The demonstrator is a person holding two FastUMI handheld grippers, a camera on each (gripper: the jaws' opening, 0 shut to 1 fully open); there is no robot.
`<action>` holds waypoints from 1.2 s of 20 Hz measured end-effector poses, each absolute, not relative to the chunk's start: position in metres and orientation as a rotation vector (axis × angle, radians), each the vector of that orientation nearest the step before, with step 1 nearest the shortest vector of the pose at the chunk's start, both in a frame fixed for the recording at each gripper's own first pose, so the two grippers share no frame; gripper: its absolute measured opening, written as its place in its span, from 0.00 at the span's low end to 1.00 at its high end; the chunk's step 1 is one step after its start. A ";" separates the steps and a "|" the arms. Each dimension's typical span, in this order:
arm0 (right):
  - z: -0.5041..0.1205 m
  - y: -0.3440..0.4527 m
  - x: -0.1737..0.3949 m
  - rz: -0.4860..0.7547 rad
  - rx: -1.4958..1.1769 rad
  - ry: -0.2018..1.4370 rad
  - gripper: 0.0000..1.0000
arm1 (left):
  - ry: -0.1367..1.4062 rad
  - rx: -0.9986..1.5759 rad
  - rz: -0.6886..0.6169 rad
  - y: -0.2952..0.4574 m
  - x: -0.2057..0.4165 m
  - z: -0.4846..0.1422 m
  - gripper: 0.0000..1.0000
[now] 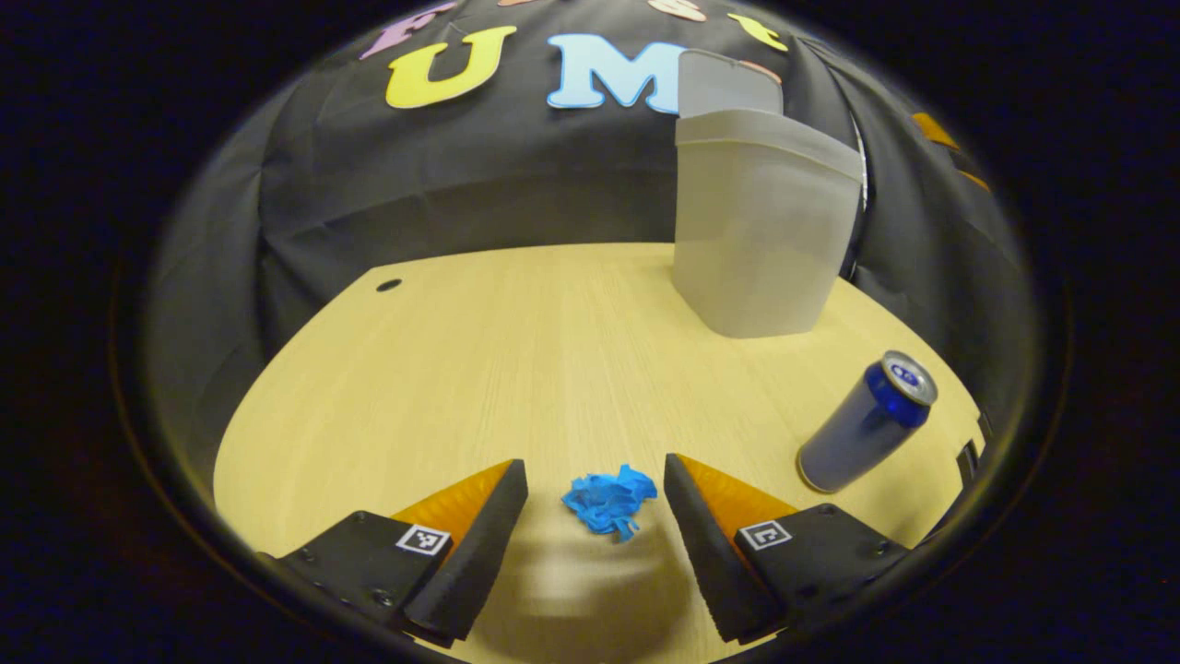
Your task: Press the lid of the desktop garbage bin to open it, pick up the crumpled paper on the desktop and throw it into the bin, then pick up the pop can on the desktop and drop it into the bin, and finally close the garbage bin lid.
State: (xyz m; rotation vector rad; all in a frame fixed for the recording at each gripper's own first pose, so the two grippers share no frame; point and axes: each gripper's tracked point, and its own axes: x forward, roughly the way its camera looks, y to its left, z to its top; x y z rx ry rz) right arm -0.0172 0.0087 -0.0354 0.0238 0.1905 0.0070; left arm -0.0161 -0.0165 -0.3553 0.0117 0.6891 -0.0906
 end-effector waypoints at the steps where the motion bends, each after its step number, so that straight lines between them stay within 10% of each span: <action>1: -0.038 0.008 -0.020 0.005 0.026 0.198 0.96 | 0.706 0.016 -0.093 -0.017 -0.017 -0.362 0.97; 5: -0.042 0.000 -0.030 -0.018 0.026 0.216 0.96 | 0.742 0.033 -0.098 -0.019 -0.019 -0.385 0.94; 14: -0.038 -0.004 -0.031 -0.018 0.022 0.208 0.96 | 0.747 0.072 -0.104 -0.022 -0.017 -0.385 0.31; 24: -0.032 -0.017 -0.023 -0.009 0.035 0.157 0.96 | 0.526 0.052 -0.134 -0.048 0.027 -0.261 0.31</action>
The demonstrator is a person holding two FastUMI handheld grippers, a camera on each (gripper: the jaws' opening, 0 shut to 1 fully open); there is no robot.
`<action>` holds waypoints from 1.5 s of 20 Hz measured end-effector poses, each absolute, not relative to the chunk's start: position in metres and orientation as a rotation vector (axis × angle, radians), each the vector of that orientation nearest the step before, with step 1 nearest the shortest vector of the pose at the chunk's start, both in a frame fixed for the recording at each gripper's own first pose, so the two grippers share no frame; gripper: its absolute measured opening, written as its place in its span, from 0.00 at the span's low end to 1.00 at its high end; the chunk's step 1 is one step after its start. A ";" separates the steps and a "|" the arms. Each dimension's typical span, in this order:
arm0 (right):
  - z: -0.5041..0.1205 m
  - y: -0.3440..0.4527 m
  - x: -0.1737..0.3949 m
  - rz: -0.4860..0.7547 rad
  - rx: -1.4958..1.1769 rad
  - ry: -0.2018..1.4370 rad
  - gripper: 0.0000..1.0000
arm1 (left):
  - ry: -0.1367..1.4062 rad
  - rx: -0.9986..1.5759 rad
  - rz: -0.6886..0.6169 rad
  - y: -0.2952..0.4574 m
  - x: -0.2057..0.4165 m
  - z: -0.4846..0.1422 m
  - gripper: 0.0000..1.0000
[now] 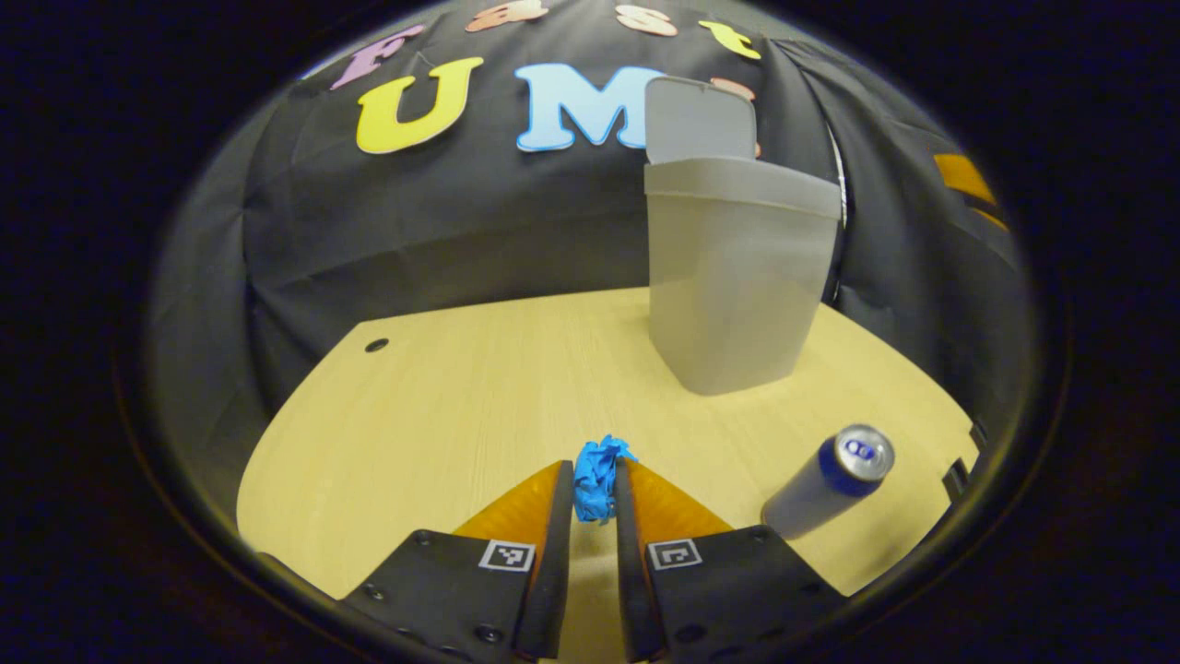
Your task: Press the lid of the desktop garbage bin to open it, pick up the crumpled paper on the desktop and throw it into the bin, then pick up the pop can on the desktop and drop it into the bin, and finally close the garbage bin lid.
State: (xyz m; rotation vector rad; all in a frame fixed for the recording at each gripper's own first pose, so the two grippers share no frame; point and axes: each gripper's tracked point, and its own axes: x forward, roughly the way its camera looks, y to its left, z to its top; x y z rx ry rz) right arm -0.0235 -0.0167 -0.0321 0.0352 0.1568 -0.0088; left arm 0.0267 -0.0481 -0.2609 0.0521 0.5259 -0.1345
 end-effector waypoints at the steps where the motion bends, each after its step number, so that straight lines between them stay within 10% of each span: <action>1: -0.031 -0.019 -0.022 -0.008 0.037 0.151 0.96 | 0.499 0.052 -0.139 -0.052 0.033 -0.245 0.31; 18: -0.046 -0.064 0.004 -0.051 0.053 0.141 0.96 | 0.181 -0.040 -0.297 -0.172 0.179 -0.046 0.30; 30: -0.068 -0.081 0.009 -0.119 0.068 0.191 0.96 | 0.204 0.030 -0.356 -0.245 0.246 -0.060 0.31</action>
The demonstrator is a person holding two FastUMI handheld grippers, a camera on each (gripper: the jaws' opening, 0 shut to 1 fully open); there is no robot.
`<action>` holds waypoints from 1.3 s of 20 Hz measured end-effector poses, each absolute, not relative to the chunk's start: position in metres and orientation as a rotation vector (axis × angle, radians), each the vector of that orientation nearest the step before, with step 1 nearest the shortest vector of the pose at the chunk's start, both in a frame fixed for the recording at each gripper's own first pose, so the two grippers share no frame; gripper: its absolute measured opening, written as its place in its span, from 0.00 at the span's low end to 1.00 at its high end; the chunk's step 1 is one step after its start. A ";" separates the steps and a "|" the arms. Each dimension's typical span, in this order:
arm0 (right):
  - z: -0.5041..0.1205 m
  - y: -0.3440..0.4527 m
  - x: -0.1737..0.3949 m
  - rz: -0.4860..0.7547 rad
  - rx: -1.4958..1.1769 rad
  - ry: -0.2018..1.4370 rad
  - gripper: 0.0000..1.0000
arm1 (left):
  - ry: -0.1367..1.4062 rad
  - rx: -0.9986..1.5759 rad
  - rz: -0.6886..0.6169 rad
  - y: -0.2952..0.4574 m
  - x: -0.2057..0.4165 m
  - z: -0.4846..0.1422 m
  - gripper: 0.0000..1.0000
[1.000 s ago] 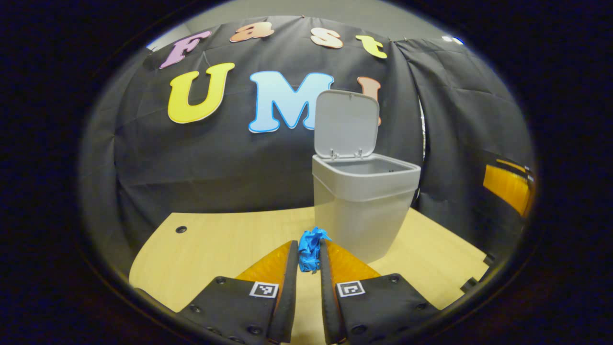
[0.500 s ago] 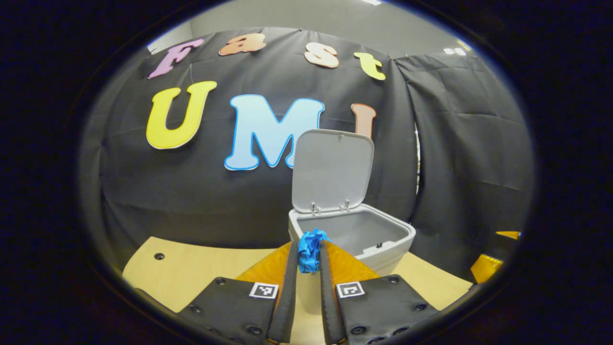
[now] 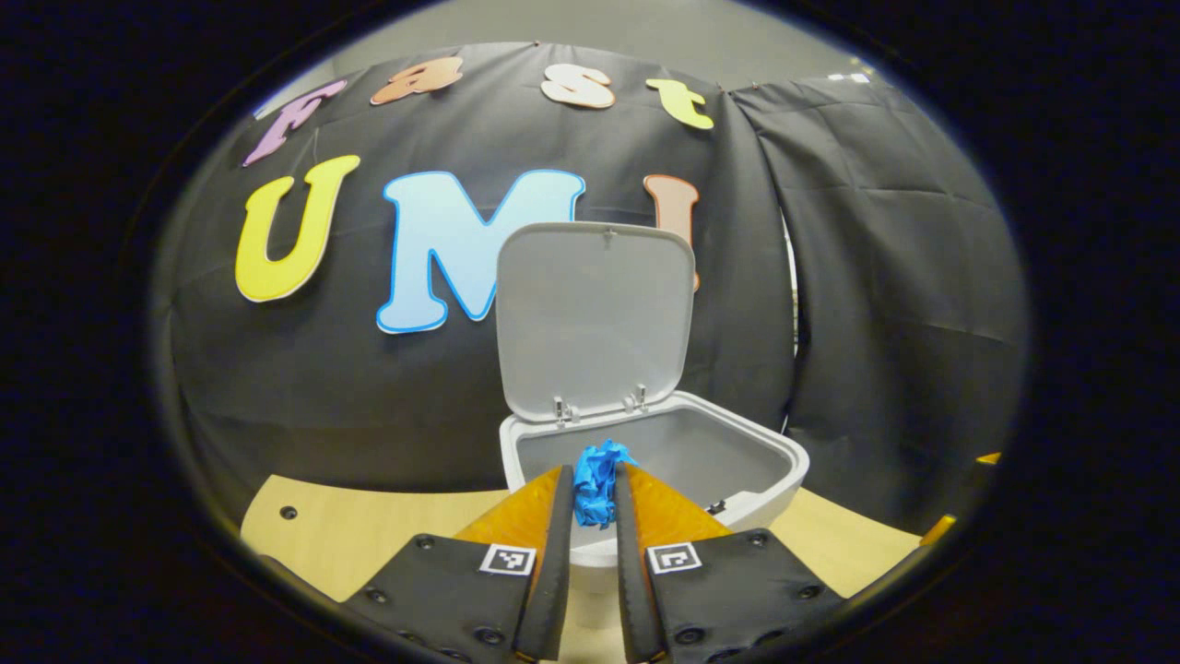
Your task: Press the lid of the desktop garbage bin to open it, pick up the crumpled paper on the desktop and throw it into the bin, then pick up the pop can on the desktop and drop it into the bin, and finally close the garbage bin lid.
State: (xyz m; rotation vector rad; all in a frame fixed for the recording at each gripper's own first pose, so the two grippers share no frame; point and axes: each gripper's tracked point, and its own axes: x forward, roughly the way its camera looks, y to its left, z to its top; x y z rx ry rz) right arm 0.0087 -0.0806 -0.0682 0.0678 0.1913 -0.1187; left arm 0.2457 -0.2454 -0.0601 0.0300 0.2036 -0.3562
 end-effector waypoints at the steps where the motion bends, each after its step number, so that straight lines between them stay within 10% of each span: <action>1: -0.069 -0.082 0.007 -0.126 0.066 0.192 0.96 | 0.212 0.027 -0.357 -0.247 0.246 -0.063 0.34; 7: -0.069 -0.080 0.004 -0.135 0.060 0.197 0.96 | 0.210 -0.015 -0.368 -0.246 0.246 -0.062 0.58; 12: -0.068 -0.064 0.007 -0.098 0.069 0.194 0.97 | 0.193 -0.058 -0.370 -0.244 0.238 -0.054 1.00; 26: -0.092 0.023 -0.005 0.167 0.098 0.235 0.97 | 0.093 -0.062 -0.239 -0.152 0.166 -0.017 0.98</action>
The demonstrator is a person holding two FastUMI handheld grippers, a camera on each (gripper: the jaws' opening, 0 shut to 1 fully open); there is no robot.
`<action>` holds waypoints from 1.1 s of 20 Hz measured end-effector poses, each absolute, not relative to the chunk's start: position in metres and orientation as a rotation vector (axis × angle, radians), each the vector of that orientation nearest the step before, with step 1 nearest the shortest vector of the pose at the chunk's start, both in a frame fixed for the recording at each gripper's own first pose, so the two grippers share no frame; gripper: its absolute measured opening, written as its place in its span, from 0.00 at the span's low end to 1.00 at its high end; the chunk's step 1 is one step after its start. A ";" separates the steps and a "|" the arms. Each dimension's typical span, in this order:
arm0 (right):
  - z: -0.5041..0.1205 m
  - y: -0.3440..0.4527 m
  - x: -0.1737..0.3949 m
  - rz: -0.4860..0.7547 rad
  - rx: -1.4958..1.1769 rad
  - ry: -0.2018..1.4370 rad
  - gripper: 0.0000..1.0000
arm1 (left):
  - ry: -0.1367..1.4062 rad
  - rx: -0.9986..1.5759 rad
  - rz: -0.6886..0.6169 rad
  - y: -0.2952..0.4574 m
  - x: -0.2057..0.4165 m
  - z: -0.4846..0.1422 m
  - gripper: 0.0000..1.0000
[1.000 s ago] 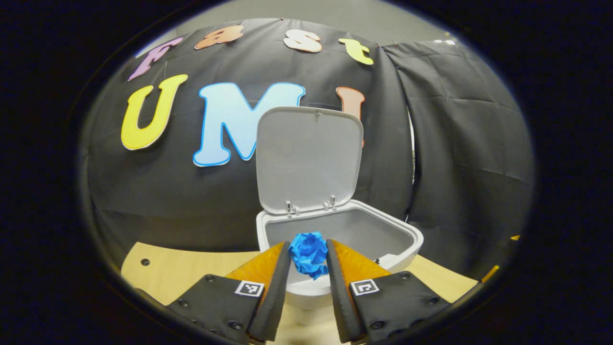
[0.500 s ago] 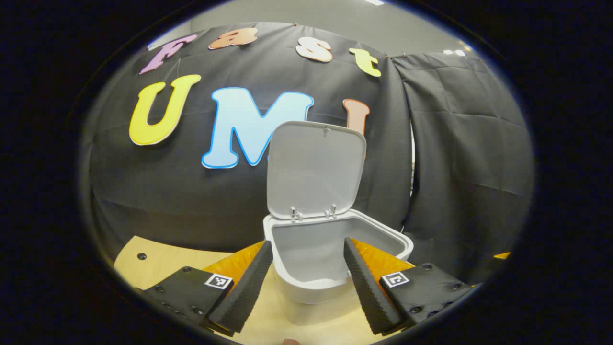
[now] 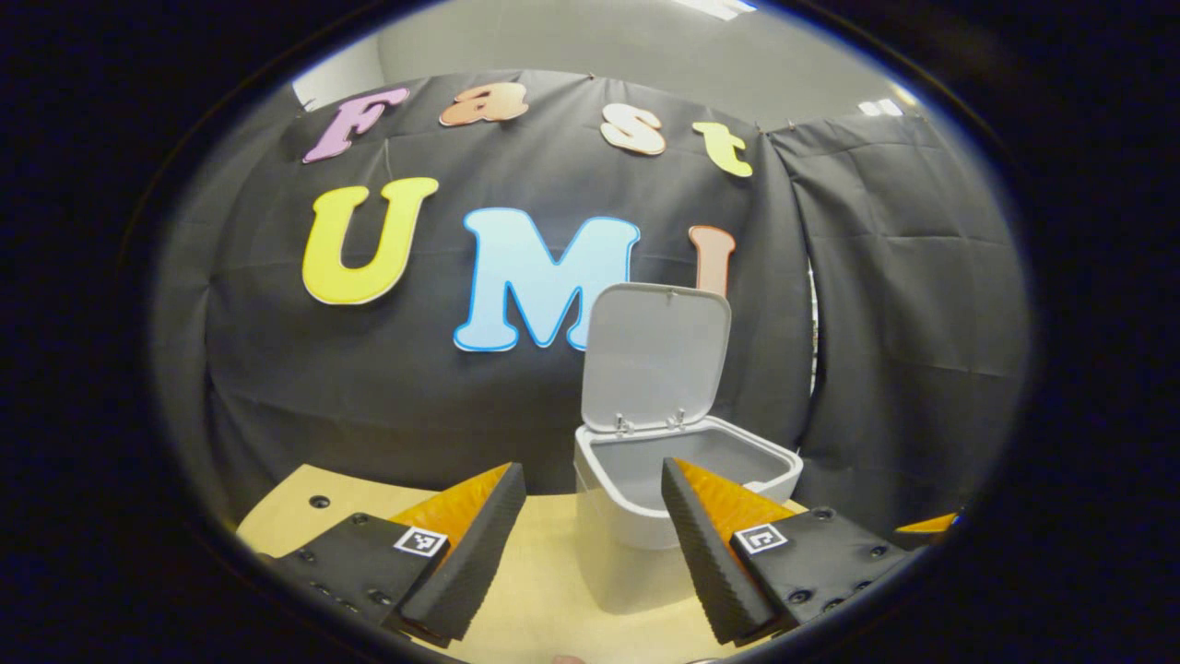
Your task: Press the lid of the desktop garbage bin to open it, pick up the crumpled paper on the desktop and throw it into the bin, then pick up the pop can on the desktop and drop it into the bin, and finally close the garbage bin lid.
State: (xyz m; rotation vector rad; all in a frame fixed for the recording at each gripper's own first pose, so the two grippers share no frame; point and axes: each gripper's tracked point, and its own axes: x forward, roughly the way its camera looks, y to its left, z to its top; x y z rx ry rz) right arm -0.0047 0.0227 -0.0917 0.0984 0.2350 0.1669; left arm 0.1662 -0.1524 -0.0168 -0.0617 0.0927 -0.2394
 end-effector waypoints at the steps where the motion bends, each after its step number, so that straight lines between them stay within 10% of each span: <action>1: -0.098 0.033 -0.008 0.197 0.097 0.254 0.97 | 0.096 -0.061 -0.228 -0.145 0.159 -0.018 0.98; 22: -0.232 0.110 -0.041 0.412 -0.016 0.642 0.97 | 0.160 -0.049 -0.099 -0.071 0.075 -0.047 0.98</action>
